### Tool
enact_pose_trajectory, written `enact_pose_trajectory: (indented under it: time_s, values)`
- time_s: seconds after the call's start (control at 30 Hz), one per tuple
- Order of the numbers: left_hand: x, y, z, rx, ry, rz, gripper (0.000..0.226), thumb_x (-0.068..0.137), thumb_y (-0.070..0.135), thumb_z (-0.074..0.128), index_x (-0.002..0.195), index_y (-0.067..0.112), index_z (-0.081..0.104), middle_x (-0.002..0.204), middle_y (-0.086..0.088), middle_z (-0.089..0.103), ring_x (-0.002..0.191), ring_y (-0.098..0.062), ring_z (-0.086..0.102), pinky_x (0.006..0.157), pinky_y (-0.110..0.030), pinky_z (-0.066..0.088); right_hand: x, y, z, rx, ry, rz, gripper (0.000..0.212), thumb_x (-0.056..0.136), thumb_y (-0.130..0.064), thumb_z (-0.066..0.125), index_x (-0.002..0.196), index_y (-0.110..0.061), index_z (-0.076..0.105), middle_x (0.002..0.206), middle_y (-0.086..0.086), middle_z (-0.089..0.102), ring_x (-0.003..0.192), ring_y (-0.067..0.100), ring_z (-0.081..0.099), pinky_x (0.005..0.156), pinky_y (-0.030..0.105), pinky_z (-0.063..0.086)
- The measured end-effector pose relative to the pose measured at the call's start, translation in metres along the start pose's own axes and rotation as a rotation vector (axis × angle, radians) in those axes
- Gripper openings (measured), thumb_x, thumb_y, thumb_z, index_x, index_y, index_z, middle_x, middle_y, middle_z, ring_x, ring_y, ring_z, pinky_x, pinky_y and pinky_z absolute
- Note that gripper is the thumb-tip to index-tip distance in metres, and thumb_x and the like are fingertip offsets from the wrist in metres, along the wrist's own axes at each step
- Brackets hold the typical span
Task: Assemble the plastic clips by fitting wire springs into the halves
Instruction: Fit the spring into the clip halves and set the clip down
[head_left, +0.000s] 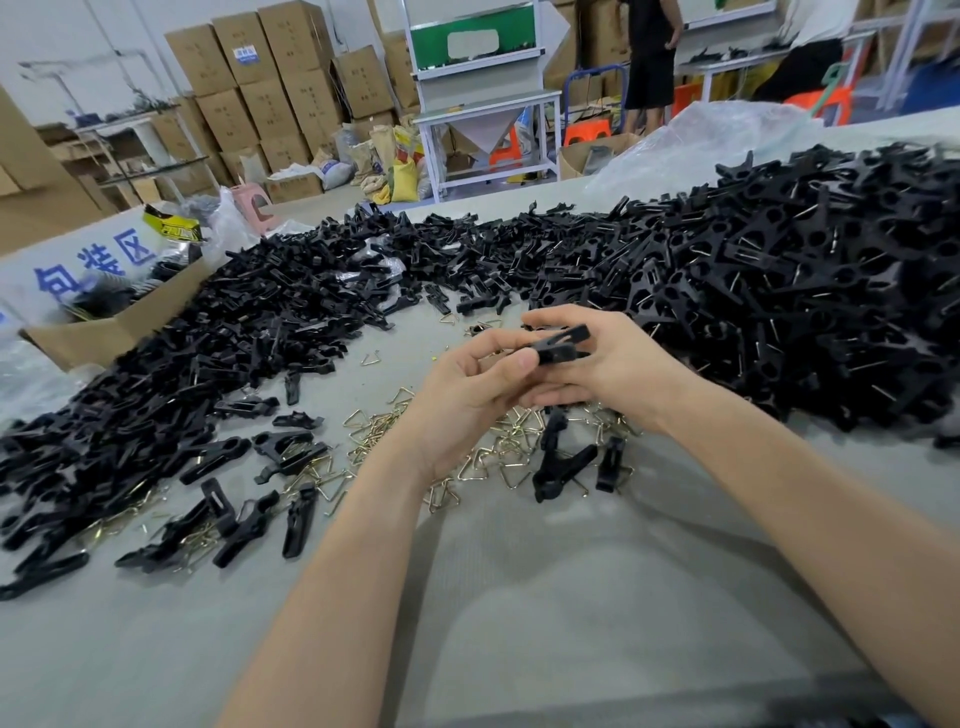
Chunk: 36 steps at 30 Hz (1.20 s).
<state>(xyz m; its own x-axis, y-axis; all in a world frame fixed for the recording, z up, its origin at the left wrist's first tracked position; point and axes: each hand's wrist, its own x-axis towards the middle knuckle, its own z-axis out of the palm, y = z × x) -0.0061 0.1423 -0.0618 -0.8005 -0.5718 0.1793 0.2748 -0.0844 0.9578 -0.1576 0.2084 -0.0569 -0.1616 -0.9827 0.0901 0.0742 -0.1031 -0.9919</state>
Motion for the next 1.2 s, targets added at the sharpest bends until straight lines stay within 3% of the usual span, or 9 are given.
enact_pose_trajectory:
  time_s: [0.17,0.3,0.43,0.5,0.63,0.77,1.0,1.1,1.2]
  values:
    - [0.001,-0.001,-0.001,0.014,0.016,0.015,0.013,0.080,0.015,0.061,0.092,0.015,0.067,0.087,-0.006,0.073,0.081,-0.017,0.068,0.076,-0.023,0.054,0.001,0.000,-0.006,0.038,-0.013,0.006,0.024,0.080,0.011,0.065,0.095,-0.008,0.067,0.084,0.017,0.073,0.078,0.032,0.072,0.065,0.022,0.057]
    - [0.000,0.000,-0.001,0.065,0.027,0.033,0.016,0.080,0.016,0.064,0.095,0.012,0.063,0.085,0.000,0.073,0.073,-0.009,0.067,0.076,-0.021,0.053,0.002,-0.002,-0.008,0.047,-0.068,0.026,0.030,0.078,0.012,0.066,0.102,-0.006,0.067,0.092,0.016,0.073,0.087,0.030,0.072,0.070,0.021,0.057]
    - [0.001,0.002,-0.004,0.183,0.097,0.076,0.013,0.078,0.022,0.074,0.091,0.024,0.072,0.101,-0.006,0.073,0.097,-0.024,0.065,0.097,-0.041,0.049,0.002,-0.005,-0.006,0.162,-0.071,0.042,0.026,0.071,0.000,0.071,0.095,-0.010,0.073,0.097,0.017,0.073,0.089,0.031,0.071,0.071,0.023,0.057]
    - [0.000,0.003,-0.005,0.264,0.119,0.091,0.017,0.077,0.030,0.074,0.094,0.029,0.073,0.106,-0.007,0.073,0.104,-0.027,0.064,0.101,-0.044,0.044,0.003,-0.005,-0.008,0.132,-0.019,0.062,0.025,0.069,-0.010,0.072,0.094,-0.008,0.074,0.096,0.016,0.073,0.084,0.030,0.072,0.068,0.023,0.057]
    - [-0.001,0.001,-0.003,0.411,0.152,0.101,0.019,0.080,0.027,0.074,0.098,0.026,0.068,0.100,-0.001,0.075,0.083,-0.014,0.061,0.082,-0.030,0.046,0.004,-0.001,-0.014,-0.001,0.108,0.097,0.010,0.089,-0.002,0.060,0.092,-0.003,0.070,0.082,0.011,0.072,0.063,0.017,0.069,0.057,0.019,0.054]
    - [-0.001,0.001,-0.002,0.424,0.158,0.124,0.016,0.082,0.016,0.070,0.095,0.022,0.066,0.085,0.007,0.075,0.072,-0.003,0.065,0.069,-0.015,0.049,0.002,-0.004,-0.015,0.082,0.120,0.125,0.013,0.089,-0.006,0.061,0.083,-0.004,0.072,0.079,0.013,0.072,0.059,0.015,0.067,0.053,0.019,0.053]
    - [-0.002,0.003,0.001,0.455,0.123,0.121,0.022,0.082,0.002,0.069,0.091,0.022,0.066,0.098,0.006,0.075,0.082,-0.006,0.069,0.074,-0.015,0.050,0.001,-0.006,-0.018,0.020,0.097,0.178,0.013,0.086,0.004,0.060,0.085,-0.005,0.069,0.075,0.007,0.073,0.064,0.013,0.070,0.054,0.018,0.054]
    - [-0.001,0.007,0.000,0.462,0.246,0.174,0.025,0.081,0.003,0.071,0.091,0.024,0.065,0.101,0.008,0.074,0.079,-0.011,0.068,0.077,-0.024,0.056,0.002,-0.009,-0.024,0.049,0.210,0.148,0.007,0.083,0.003,0.066,0.081,-0.002,0.070,0.071,0.010,0.071,0.059,0.013,0.067,0.054,0.019,0.053]
    - [0.000,0.007,-0.005,0.571,0.403,0.191,0.026,0.078,0.007,0.075,0.088,0.029,0.066,0.086,0.009,0.075,0.075,-0.006,0.064,0.070,-0.014,0.052,0.002,-0.012,-0.026,0.097,0.213,0.142,0.009,0.082,-0.005,0.069,0.074,-0.008,0.071,0.066,0.005,0.070,0.055,0.011,0.065,0.051,0.019,0.052]
